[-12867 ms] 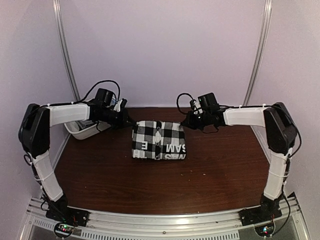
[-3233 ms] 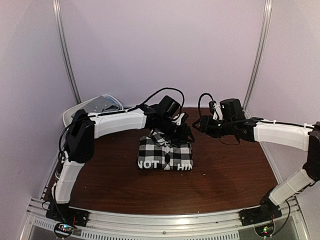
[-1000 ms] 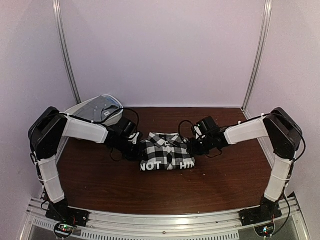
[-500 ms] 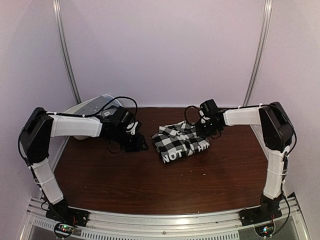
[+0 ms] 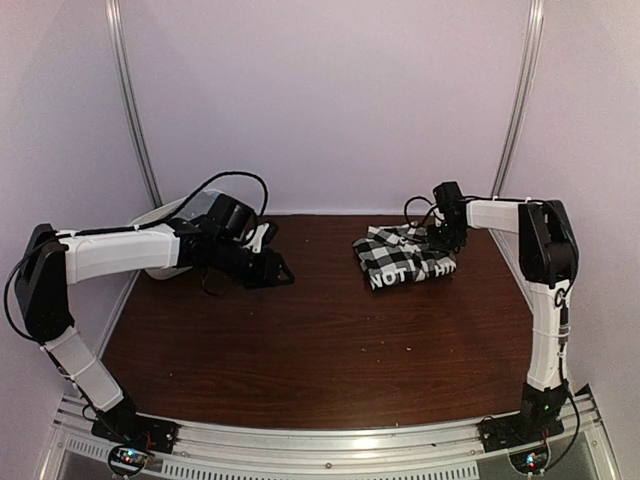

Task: Fold and stack the long sleeve shirts
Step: Move the square-folded shirt to the corner of the board.

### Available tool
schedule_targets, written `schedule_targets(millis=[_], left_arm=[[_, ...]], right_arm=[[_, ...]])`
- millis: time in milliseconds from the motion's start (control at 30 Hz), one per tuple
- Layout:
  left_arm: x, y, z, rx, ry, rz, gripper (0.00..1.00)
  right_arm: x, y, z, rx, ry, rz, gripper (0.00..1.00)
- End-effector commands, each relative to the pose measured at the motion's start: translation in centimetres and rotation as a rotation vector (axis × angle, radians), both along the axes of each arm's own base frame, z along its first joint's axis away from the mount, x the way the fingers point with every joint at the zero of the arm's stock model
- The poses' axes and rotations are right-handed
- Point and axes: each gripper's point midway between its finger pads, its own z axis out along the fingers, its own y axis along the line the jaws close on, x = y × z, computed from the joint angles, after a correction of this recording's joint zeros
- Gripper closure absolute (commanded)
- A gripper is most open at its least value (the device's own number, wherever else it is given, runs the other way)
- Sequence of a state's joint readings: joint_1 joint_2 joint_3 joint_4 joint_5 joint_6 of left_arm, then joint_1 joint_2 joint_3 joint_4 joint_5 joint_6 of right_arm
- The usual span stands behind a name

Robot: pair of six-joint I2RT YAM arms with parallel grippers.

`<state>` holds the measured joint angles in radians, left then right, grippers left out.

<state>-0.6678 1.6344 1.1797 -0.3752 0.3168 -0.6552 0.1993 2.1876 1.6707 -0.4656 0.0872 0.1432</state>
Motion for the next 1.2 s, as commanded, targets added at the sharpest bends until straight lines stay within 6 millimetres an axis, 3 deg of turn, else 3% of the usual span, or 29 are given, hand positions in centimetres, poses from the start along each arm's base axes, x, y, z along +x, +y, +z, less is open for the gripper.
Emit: schedule_targets(millis=[0, 300, 433, 533, 667, 867, 1033, 1067, 1100, 1133, 1167], left_arm=[[-0.7, -0.4, 1.5, -0.029, -0.037, -0.056, 0.51], [-0.4, -1.0, 1.3, -0.026, -0.048, -0.09, 0.52], [-0.2, -1.1, 1.4, -0.033, -0.058, -0.094, 0.52], [-0.2, -1.3, 1.3, -0.039, -0.056, -0.096, 0.52], [-0.2, -1.6, 1.0, -0.043, -0.049, -0.11, 0.52], [0.0, -1.7, 1.2, -0.046, -0.055, -0.112, 0.5], [0.5, -2.0, 1.8, -0.057, -0.073, -0.104, 0.36], [0.6, -2.0, 2.0, -0.058, -0.079, -0.1, 0.33], [0.8, -2.0, 2.1, -0.057, -0.084, -0.097, 0.31], [0.9, -2.0, 2.3, -0.057, -0.092, -0.094, 0.28], [1.1, -2.1, 2.5, -0.057, -0.097, -0.091, 0.26]], right_arm=[[1.4, -4.1, 0.5, -0.085, 0.013, -0.047, 1.0], [3.3, -10.9, 1.8, -0.112, -0.004, -0.163, 1.0], [3.9, -12.2, 1.8, -0.147, 0.006, -0.177, 1.0], [4.1, -14.6, 1.4, -0.148, 0.011, -0.212, 1.0], [4.6, -15.5, 1.5, -0.143, 0.004, -0.227, 0.98], [4.6, -15.5, 2.1, -0.124, -0.002, -0.244, 0.67], [4.0, -15.4, 4.3, -0.102, -0.026, -0.276, 0.43], [3.7, -15.3, 4.7, -0.095, -0.031, -0.281, 0.35], [3.5, -15.2, 5.5, -0.086, -0.046, -0.283, 0.08], [3.3, -15.0, 6.0, -0.08, -0.055, -0.285, 0.01], [3.0, -14.7, 6.5, -0.073, -0.066, -0.284, 0.0]])
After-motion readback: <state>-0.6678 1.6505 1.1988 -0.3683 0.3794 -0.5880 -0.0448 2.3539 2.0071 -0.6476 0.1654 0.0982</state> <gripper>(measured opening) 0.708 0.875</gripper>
